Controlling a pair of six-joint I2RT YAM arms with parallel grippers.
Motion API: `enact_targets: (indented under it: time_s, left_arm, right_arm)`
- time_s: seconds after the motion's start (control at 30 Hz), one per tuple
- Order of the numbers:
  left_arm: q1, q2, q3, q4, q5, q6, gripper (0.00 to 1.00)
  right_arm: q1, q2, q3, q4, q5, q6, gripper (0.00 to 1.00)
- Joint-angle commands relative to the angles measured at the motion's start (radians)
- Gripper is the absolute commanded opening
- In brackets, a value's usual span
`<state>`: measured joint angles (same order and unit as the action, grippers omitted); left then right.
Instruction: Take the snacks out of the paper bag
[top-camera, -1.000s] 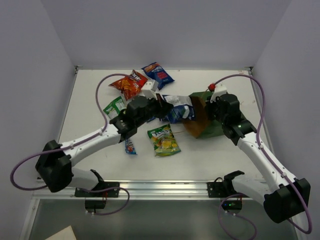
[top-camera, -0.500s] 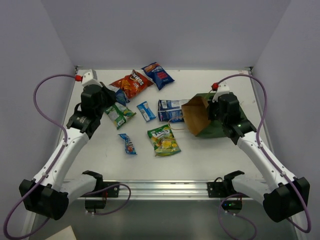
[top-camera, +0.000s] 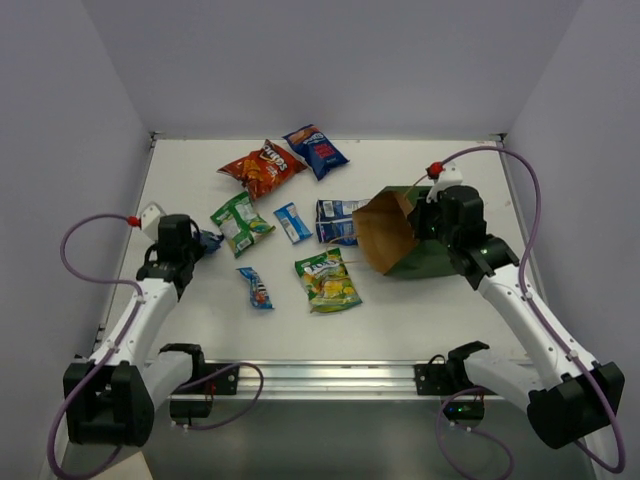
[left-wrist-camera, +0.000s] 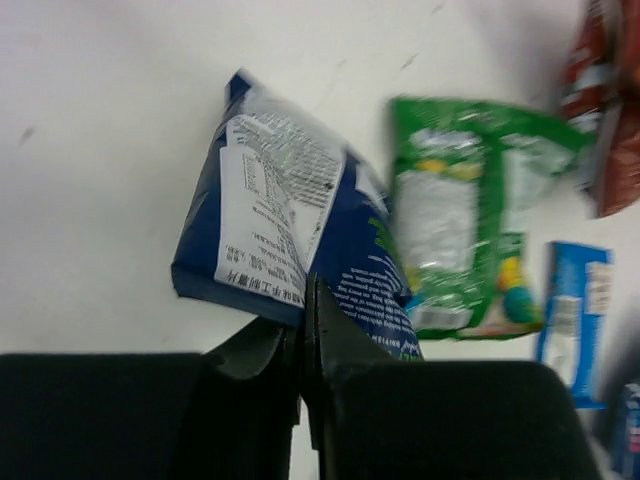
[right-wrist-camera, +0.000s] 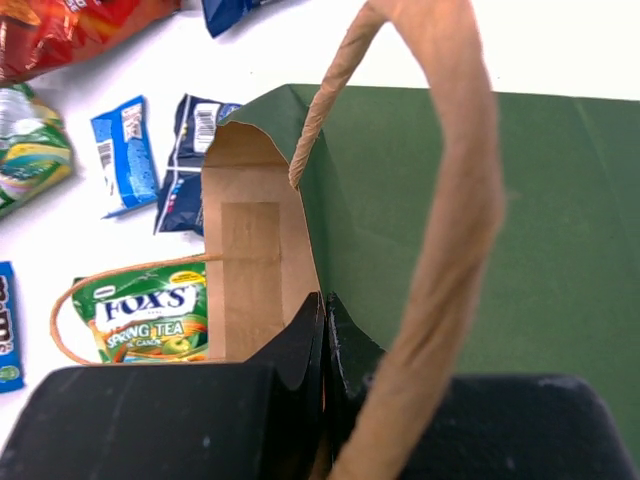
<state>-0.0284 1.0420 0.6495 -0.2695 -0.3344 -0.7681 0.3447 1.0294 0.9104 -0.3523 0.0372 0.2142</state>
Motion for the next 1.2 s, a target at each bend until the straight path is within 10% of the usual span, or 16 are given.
enact_targets:
  time_s: [0.0,0.07,0.2,0.67,0.9,1.17]
  left_arm:
    - [0.01,-0.144,-0.135,-0.092,-0.078,-0.129,0.14]
    - [0.01,-0.192,-0.142,-0.184,-0.09,-0.135,0.24]
    - [0.01,-0.286,-0.096,-0.312,-0.147,-0.114,0.98]
    - [0.01,-0.128,0.305,-0.471,-0.039,0.383,1.0]
    - [0.01,-0.137,0.392,-0.448,0.087,0.406,1.0]
    - [0.01,-0.155,0.467,-0.459,0.109,0.408,1.0]
  right_arm:
    - [-0.004,-0.034,0.079,-0.019,-0.031,0.036,0.0]
    - [-0.004,-0.037,0.102,-0.031,-0.03,0.04,0.0]
    - [-0.01,-0.022,0.201,-0.065,0.009,0.056,0.0]
    - [-0.191,0.383,0.682,-0.019,-0.108,0.226,0.0]
    - [-0.234,0.644,0.86,0.087,-0.224,0.284,0.0]
    - [-0.317,0.751,0.707,0.399,-0.361,0.277,0.0]
